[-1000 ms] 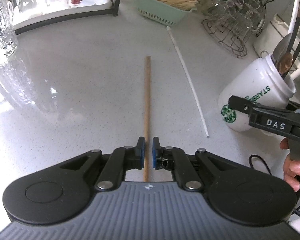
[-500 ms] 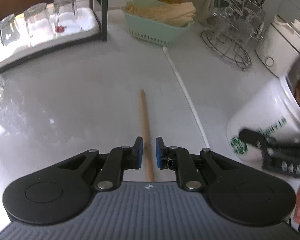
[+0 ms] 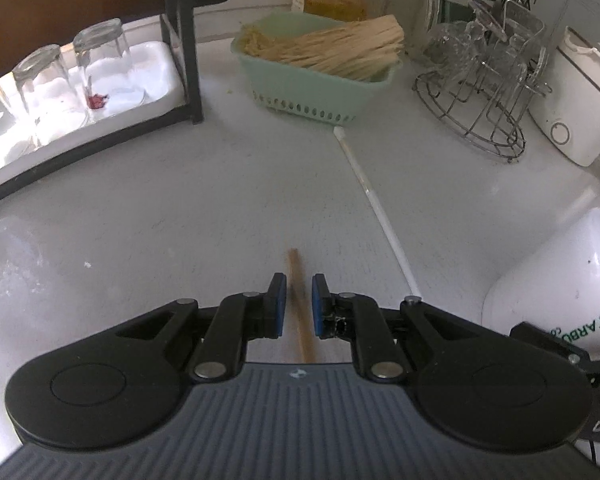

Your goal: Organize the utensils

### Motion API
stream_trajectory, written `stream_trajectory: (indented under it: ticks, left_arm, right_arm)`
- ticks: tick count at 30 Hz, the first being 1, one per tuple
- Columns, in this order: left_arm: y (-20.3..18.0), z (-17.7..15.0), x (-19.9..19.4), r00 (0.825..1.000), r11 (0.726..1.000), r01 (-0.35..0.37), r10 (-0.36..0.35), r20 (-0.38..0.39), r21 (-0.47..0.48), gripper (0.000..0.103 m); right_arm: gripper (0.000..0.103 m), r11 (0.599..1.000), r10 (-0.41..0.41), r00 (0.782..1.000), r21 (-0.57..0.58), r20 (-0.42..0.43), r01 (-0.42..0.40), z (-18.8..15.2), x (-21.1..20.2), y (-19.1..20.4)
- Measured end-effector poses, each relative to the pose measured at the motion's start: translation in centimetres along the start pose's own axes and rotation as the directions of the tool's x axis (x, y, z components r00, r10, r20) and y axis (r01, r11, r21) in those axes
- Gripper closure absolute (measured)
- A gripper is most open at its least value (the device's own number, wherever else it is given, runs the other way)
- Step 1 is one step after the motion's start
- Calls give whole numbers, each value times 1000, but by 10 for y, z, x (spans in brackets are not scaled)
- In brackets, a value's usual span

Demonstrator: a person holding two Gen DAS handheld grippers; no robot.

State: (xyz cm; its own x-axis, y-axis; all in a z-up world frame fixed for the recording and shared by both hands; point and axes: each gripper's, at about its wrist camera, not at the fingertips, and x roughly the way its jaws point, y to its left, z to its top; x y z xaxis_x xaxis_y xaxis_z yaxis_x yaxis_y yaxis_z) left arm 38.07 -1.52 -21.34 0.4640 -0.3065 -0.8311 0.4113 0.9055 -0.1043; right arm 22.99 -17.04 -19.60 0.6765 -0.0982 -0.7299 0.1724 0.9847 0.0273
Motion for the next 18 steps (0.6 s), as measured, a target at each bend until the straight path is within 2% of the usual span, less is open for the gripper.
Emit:
stream_trajectory:
  ticks: [7,10,11,18]
  left_arm:
    - [-14,6,6,999,996,-48,49,-17,76,88]
    - [-16,6,6,999,994,-47,49,-17,97,90]
    - [-16,6,7,999,994,-47,49,-17,100,94]
    - [-17,-1,-2,999,993,-37,40,-25,113,96]
  right_arm:
    - [11,1000,-12,1000,11,11,12,-2,-1,2]
    - [11,1000,-16,1000,6,24,16,-4,-1,4]
    - [11,1000,-14,1000,2,28,14,-4,-1,4]
    - [11,1000,-2,1000,-7,30,3,-3,0,2]
